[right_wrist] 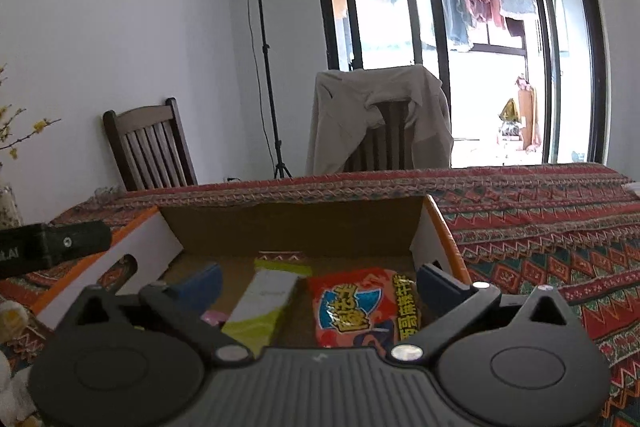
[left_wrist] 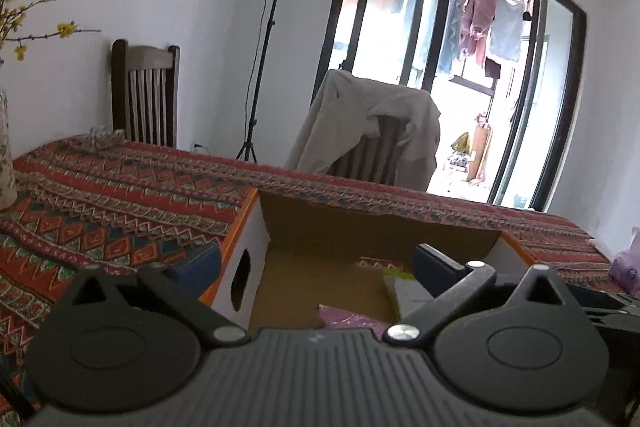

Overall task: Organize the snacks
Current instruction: 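Lower the pink packet and white-green bar into the box, open both tools, then move back to the pile and grasp a cracker packet with each tool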

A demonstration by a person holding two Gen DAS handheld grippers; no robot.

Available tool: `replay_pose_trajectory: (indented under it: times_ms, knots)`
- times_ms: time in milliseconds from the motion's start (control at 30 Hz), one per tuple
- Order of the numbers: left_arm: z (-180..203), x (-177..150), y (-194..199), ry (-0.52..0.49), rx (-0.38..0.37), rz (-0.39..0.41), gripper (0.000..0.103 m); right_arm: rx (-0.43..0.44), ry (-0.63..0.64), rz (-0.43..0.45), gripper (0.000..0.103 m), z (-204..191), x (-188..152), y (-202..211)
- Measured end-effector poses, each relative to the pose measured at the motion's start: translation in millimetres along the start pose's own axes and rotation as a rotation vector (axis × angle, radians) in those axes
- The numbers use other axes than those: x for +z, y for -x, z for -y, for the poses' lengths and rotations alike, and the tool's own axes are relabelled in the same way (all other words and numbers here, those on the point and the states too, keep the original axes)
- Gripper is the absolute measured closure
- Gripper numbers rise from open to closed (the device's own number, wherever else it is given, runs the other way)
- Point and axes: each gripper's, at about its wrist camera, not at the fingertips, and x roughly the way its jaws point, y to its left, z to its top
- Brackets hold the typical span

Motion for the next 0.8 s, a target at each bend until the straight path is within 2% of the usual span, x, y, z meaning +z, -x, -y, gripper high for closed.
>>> replay_pose_trajectory:
  times_ms: [367,567,800]
  knots:
    - [-2,14,10,0.038,0.007,-0.028,0.000,0.004,-0.006,0.004,0.000,0,15,14]
    - [-5,22,39,0.056,0.009,-0.025,0.000,0.002,0.005,0.024,0.000,-3,26,44]
    - [-10,11,74,0.036,0.012,-0.042,0.000,0.020,0.036,0.017,0.000,-5,15,84]
